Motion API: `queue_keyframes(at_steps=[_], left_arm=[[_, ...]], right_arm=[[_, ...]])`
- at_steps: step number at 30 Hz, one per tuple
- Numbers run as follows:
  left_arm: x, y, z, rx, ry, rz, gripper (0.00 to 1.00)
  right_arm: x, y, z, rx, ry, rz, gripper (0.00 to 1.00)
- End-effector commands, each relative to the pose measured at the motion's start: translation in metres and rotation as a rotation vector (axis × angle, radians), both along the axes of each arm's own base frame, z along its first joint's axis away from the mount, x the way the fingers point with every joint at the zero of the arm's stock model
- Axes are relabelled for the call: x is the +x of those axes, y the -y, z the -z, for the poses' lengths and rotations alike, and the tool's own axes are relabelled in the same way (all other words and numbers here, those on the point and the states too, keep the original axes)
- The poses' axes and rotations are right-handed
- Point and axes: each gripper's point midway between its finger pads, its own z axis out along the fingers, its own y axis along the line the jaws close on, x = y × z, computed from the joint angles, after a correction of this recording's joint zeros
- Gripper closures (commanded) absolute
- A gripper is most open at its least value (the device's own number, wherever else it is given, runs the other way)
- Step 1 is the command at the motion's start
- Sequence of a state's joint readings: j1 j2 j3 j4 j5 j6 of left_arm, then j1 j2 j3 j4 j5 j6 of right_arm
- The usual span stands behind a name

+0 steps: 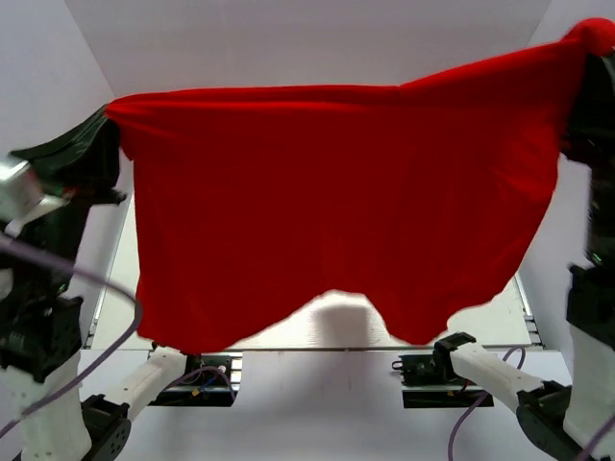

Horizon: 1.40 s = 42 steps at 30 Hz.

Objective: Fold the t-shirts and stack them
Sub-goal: Flatten out the tshirt

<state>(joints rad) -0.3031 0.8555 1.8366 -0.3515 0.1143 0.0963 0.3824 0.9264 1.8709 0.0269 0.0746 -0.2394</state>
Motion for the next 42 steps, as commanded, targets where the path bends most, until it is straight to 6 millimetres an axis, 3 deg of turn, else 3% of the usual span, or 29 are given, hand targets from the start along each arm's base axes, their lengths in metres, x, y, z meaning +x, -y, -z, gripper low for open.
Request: queue_keyframes(at_steps=[1, 3, 4, 5, 7, 9, 10, 12, 13, 14, 15, 16, 17, 18, 19, 20, 21, 22, 23, 25, 27, 29, 32, 33, 34, 36, 37, 39, 42], left_arm=[[0.089, 0.003, 0.049, -0.013, -0.208, -0.113, 1.00], [0.134, 0.009, 0.087, -0.020, -0.310, -0.143, 1.00], [0.152, 0.006, 0.102, -0.031, -0.349, -0.187, 1.00], [0.174, 0.008, 0.129, -0.044, -0.411, -0.207, 1.00], [0.221, 0.011, 0.197, -0.034, -0.576, -0.276, 1.00], [0.248, 0.012, 0.242, -0.066, -0.660, -0.316, 1.00], [0.270, 0.019, 0.296, -0.031, -0.768, -0.328, 1.00], [0.288, 0.021, 0.347, -0.053, -0.877, -0.362, 1.00], [0.303, 0.024, 0.397, -0.024, -0.982, -0.391, 0.95], [0.311, 0.024, 0.419, -0.018, -1.022, -0.413, 0.81], [0.318, 0.025, 0.444, -0.007, -1.071, -0.431, 0.33], [0.330, 0.023, 0.452, -0.010, -1.096, -0.453, 0.06], [0.344, 0.025, 0.498, 0.030, -1.195, -0.489, 0.00], [0.344, 0.020, 0.524, 0.068, -1.283, -0.543, 0.00], [0.367, 0.019, 0.507, 0.028, -1.270, -0.568, 0.00], [0.375, 0.013, 0.516, 0.025, -1.310, -0.612, 0.00], [0.374, 0.008, 0.557, 0.089, -1.424, -0.672, 0.00], [0.394, 0.009, 0.537, 0.058, -1.387, -0.669, 0.00], [0.399, 0.010, 0.539, 0.063, -1.394, -0.671, 0.00], [0.407, 0.010, 0.538, 0.044, -1.384, -0.646, 0.00], [0.404, 0.014, 0.540, 0.038, -1.382, -0.619, 0.00], [0.401, 0.016, 0.525, 0.016, -1.347, -0.591, 0.00], [0.386, 0.018, 0.528, 0.019, -1.359, -0.556, 0.00], [0.375, 0.015, 0.527, 0.023, -1.366, -0.558, 0.00], [0.369, 0.016, 0.528, 0.025, -1.373, -0.546, 0.00], [0.349, 0.016, 0.542, 0.005, -1.422, -0.530, 0.00], [0.340, 0.019, 0.536, 0.001, -1.421, -0.497, 0.00], [0.317, 0.019, 0.555, -0.005, -1.474, -0.480, 0.00], [0.289, 0.027, 0.567, 0.003, -1.496, -0.430, 0.00]], right_arm=[[0.093, -0.004, 0.032, 0.029, -0.157, 0.152, 1.00], [0.123, -0.007, 0.049, 0.046, -0.195, 0.189, 1.00], [0.171, -0.018, 0.086, 0.015, -0.299, 0.227, 1.00], [0.183, -0.020, 0.093, 0.020, -0.309, 0.243, 1.00], [0.242, -0.033, 0.145, -0.004, -0.423, 0.295, 1.00], [0.280, -0.043, 0.181, -0.017, -0.486, 0.314, 1.00], [0.308, -0.053, 0.224, -0.065, -0.568, 0.319, 1.00], [0.342, -0.066, 0.277, -0.097, -0.658, 0.298, 1.00], [0.352, -0.070, 0.300, -0.111, -0.699, 0.289, 1.00], [0.380, -0.078, 0.350, -0.151, -0.790, 0.288, 1.00], [0.388, -0.083, 0.371, -0.149, -0.831, 0.278, 1.00], [0.397, -0.088, 0.387, -0.162, -0.855, 0.263, 0.97], [0.421, -0.099, 0.433, -0.210, -0.935, 0.253, 0.57], [0.430, -0.101, 0.447, -0.218, -0.964, 0.246, 0.42], [0.440, -0.107, 0.493, -0.261, -1.073, 0.241, 0.30], [0.458, -0.116, 0.494, -0.277, -1.109, 0.218, 0.19], [0.465, -0.121, 0.519, -0.278, -1.173, 0.205, 0.10], [0.462, -0.122, 0.535, -0.306, -1.241, 0.203, 0.10], [0.472, -0.127, 0.513, -0.289, -1.192, 0.185, 0.10], [0.470, -0.132, 0.522, -0.312, -1.205, 0.171, 0.10], [0.459, -0.135, 0.518, -0.326, -1.206, 0.129, 0.10], [0.453, -0.136, 0.514, -0.333, -1.203, 0.109, 0.10], [0.430, -0.133, 0.508, -0.316, -1.243, 0.099, 0.10], [0.420, -0.129, 0.524, -0.317, -1.293, 0.101, 0.10], [0.412, -0.130, 0.511, -0.269, -1.291, 0.084, 0.10], [0.389, -0.127, 0.540, -0.217, -1.418, 0.061, 0.10], [0.379, -0.130, 0.530, -0.153, -1.429, 0.019, 0.10], [0.351, -0.123, 0.567, -0.146, -1.552, 0.027, 0.10], [0.308, -0.121, 0.593, -0.077, -1.669, -0.024, 0.10]])
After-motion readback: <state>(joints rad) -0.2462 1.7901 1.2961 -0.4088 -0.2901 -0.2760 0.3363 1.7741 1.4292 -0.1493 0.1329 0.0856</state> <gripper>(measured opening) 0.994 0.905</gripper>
